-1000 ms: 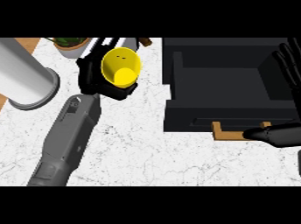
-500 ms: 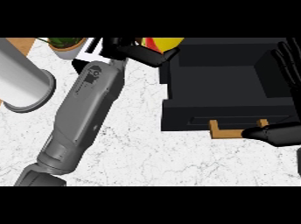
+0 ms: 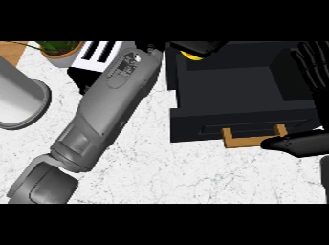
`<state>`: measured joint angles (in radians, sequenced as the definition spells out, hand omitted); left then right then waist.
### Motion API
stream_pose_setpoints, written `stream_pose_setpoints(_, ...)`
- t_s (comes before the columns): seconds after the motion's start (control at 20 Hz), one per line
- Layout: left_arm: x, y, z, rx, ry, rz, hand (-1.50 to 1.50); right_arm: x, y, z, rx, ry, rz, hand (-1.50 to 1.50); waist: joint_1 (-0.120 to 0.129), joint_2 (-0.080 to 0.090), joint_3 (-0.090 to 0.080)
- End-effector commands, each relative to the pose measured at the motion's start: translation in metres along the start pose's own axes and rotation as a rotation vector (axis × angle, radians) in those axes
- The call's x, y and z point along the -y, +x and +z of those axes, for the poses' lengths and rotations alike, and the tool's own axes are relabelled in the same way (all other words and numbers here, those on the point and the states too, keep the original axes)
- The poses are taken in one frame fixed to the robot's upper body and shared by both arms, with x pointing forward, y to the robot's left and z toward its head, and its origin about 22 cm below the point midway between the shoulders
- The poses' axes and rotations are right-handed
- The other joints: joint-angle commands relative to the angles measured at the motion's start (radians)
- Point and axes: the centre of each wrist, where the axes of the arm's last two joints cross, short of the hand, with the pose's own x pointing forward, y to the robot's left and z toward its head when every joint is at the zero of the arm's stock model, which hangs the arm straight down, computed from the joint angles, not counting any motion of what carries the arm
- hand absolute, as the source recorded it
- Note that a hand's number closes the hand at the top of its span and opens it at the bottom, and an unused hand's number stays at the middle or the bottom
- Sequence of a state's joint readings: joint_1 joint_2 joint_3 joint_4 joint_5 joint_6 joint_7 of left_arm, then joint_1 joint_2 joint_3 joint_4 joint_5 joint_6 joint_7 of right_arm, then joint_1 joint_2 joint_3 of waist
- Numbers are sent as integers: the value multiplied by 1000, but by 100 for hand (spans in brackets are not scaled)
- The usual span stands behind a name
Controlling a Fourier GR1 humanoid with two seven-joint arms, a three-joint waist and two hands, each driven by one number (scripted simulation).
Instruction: Pick up the cup, place it into the drawer and close the drawer
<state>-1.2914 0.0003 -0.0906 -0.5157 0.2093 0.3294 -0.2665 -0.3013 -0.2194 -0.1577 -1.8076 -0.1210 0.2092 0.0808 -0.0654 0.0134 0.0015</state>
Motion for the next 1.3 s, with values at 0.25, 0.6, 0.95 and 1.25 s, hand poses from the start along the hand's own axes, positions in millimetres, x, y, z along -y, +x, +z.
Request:
stream_pose_setpoints(0.25,3,-39,13,-187,-124,-134,150,0,6,-16,33,34,-19,-150,-59,21,0)
stream_pose_setpoints(0.6,7,-43,16,-220,-171,-201,-150,-14,5,-22,50,88,-42,-150,-115,32,1)
stream_pose_setpoints(0.95,7,-44,21,-162,-93,17,-150,-45,13,-31,98,304,-171,-150,-156,39,-1)
stream_pose_setpoints(1.25,5,-46,26,-35,-63,185,-150,-61,14,-34,68,605,-198,150,-127,33,-2)
